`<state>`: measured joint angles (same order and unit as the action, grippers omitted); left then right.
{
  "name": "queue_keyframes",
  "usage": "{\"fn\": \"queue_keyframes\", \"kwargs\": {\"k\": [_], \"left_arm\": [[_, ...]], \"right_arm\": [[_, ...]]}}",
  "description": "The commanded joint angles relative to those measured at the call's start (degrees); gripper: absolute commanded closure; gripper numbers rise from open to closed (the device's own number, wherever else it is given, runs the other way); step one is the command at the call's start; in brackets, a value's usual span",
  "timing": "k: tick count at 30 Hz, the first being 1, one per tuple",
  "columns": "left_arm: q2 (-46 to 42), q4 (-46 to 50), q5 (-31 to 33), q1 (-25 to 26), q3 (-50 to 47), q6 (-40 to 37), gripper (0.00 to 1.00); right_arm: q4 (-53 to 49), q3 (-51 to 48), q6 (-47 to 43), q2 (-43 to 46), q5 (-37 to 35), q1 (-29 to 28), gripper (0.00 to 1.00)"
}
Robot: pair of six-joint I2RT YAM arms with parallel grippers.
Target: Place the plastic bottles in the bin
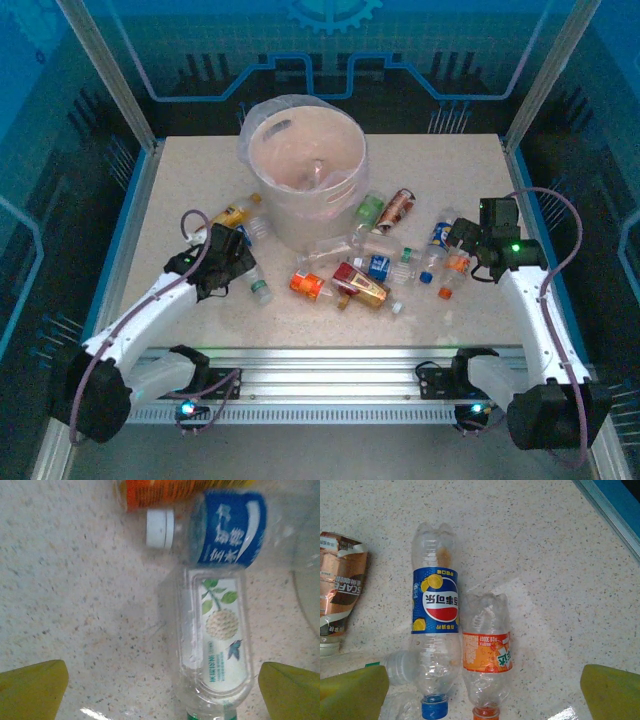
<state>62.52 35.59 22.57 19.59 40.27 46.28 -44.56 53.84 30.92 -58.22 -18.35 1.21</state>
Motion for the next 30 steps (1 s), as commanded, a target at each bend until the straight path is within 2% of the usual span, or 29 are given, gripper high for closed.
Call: {"fn": "queue_keyframes", "kwargs": {"k": [1, 14, 30], "left_arm": [[2.08, -6.15, -3.20, -0.44, -1.57, 1.56, 0.01], [12.57, -14.16, -4.25, -0.52, -0.73, 0.48, 0.01], [19.49, -19.64, -5.23, -2.89, -0.81, -2.06, 0.01]], "right_arm": [[0.43, 0.74, 0.85, 0.11, 0.86, 0.76, 0.00], [0.39, 0.50, 0.70, 0.30, 0.47, 0.75, 0.00], [0.35, 0.12, 0.72, -0.32, 0.72, 0.81, 0.00]]}}
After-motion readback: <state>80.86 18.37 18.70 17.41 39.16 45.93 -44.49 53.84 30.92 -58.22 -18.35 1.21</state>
